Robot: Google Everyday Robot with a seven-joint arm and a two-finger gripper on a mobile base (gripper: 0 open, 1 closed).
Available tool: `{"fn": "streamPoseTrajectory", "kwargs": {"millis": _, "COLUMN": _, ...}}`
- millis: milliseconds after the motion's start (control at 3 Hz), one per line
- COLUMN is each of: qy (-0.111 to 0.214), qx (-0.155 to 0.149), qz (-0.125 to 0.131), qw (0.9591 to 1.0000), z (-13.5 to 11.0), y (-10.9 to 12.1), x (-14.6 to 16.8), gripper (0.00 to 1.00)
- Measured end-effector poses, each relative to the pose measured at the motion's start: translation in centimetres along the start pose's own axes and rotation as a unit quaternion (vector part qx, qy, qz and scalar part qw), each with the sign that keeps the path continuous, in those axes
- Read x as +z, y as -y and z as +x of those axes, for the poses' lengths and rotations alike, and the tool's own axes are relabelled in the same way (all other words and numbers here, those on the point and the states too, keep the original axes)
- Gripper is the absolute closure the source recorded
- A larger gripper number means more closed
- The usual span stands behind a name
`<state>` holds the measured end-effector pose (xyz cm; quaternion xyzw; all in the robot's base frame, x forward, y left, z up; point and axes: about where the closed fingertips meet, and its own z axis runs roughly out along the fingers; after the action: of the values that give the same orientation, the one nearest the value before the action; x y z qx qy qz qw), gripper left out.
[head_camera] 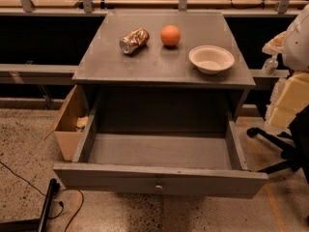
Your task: Close top drawer
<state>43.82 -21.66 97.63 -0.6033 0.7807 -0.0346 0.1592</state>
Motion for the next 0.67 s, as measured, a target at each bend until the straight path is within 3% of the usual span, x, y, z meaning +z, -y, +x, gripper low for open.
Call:
{"fn": "streamPoseTrajectory", "kwargs": {"millis": 333, "qy": 0.003, "qx": 0.000, "qz": -0.001, "qw": 1.0000, "z": 0.0, "y": 0.0, "x": 0.2, "gripper": 0.02}}
{"fn": "streamPoseTrajectory", "kwargs": {"millis": 667, "qy": 0.024, "qx": 0.001, "qz": -0.006, "qw": 0.9997, "z": 0.0, "y": -0.3, "x": 1.8, "gripper": 0.26}}
